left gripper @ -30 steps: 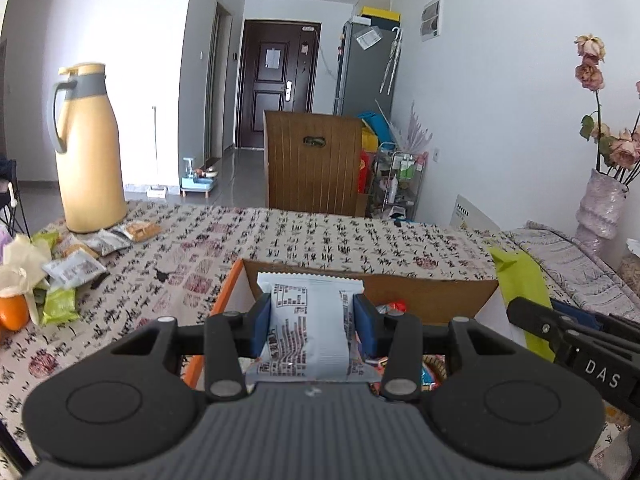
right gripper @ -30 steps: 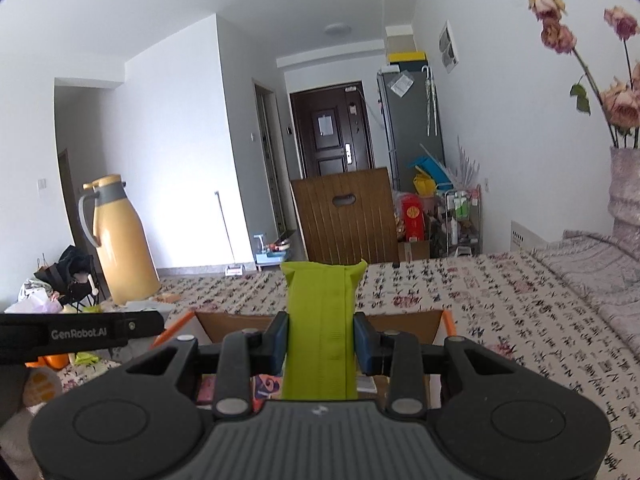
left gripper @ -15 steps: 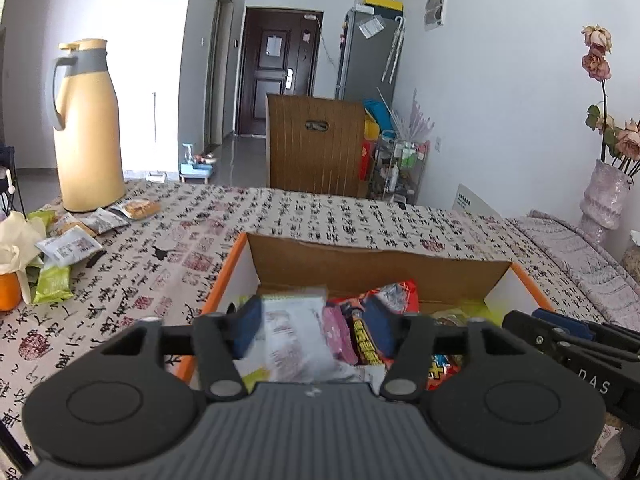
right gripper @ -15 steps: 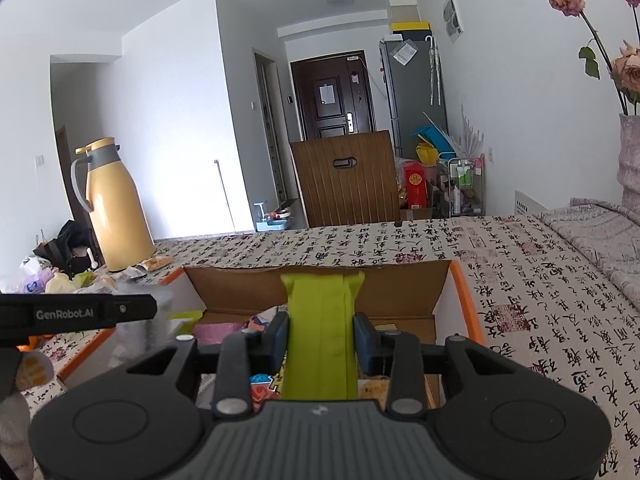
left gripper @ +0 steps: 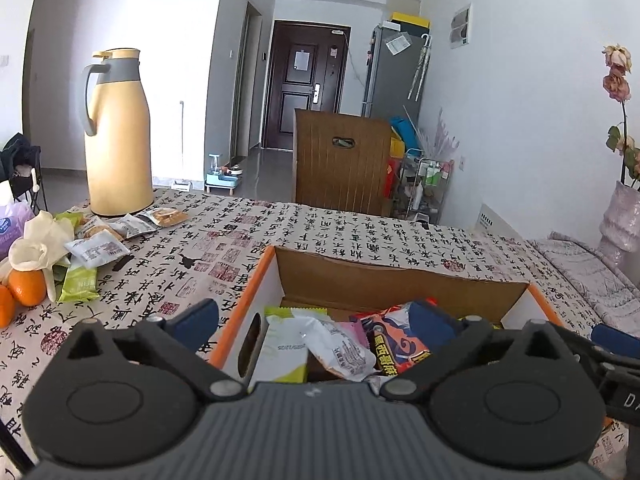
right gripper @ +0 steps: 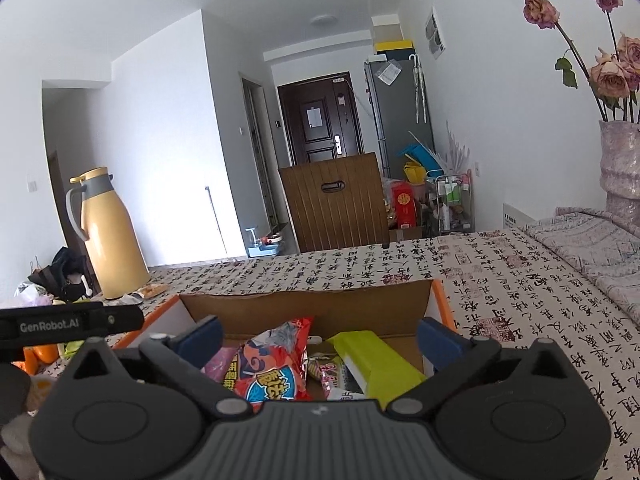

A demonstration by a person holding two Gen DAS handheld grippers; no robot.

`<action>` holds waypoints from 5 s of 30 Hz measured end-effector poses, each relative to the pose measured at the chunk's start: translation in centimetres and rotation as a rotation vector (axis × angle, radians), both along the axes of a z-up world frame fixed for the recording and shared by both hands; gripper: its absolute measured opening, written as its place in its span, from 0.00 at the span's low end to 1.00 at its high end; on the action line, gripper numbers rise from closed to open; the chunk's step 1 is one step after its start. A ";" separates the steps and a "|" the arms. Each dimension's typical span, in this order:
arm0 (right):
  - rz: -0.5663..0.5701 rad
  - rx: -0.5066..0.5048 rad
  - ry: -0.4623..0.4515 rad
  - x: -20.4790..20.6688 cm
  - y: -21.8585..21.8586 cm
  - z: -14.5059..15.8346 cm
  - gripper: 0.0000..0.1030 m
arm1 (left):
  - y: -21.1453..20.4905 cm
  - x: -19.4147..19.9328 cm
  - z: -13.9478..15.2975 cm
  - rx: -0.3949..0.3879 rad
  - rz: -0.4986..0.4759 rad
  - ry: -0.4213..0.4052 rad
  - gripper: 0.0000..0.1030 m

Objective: Organize snacks
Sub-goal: 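Carry both items over the cardboard box and open both grippers to drop them, then move both open grippers back toward the snack pile, then lower the right gripper onto a white printed packet and close it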

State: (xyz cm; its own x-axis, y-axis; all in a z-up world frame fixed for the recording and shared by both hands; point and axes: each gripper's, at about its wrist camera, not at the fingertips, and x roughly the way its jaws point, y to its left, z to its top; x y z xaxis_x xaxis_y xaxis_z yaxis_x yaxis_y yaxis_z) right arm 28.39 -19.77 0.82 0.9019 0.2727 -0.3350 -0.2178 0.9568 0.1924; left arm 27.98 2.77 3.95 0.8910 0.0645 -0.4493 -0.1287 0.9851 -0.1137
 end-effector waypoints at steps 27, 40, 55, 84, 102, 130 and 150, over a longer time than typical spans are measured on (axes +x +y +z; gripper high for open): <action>-0.016 -0.038 -0.052 -8.9 -0.6 3.3 1.00 | -1.5 -9.3 2.7 0.038 0.000 -0.027 1.00; -0.012 -0.054 0.006 -13.4 -1.2 1.7 1.00 | -0.8 -13.3 0.5 0.046 -0.005 0.027 1.00; -0.001 -0.075 0.101 -16.4 -2.1 -1.5 1.00 | 1.1 -17.2 -3.2 0.011 -0.028 0.078 1.00; 0.032 -0.135 0.242 -16.9 -1.0 -6.1 0.99 | 0.7 -18.4 -6.0 0.020 -0.040 0.154 1.00; 0.090 -0.150 0.250 -16.5 0.3 -7.0 0.38 | 0.3 -18.3 -6.1 0.020 -0.040 0.173 1.00; 0.040 -0.008 0.143 -19.5 -5.7 -6.1 0.38 | -6.3 -17.3 -5.8 0.085 -0.108 0.238 1.00; 0.028 0.040 0.135 -18.8 -8.1 -6.9 0.38 | -9.9 -13.2 -7.9 0.107 -0.033 0.375 0.94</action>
State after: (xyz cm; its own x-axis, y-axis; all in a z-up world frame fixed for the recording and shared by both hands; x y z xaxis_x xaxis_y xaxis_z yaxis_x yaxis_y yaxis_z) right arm 9.56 -27.90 -6.05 0.8414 0.3125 -0.4410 -0.2139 0.9418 0.2593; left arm 14.75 -7.09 -3.93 0.6687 0.1027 -0.7364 -0.1098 0.9932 0.0388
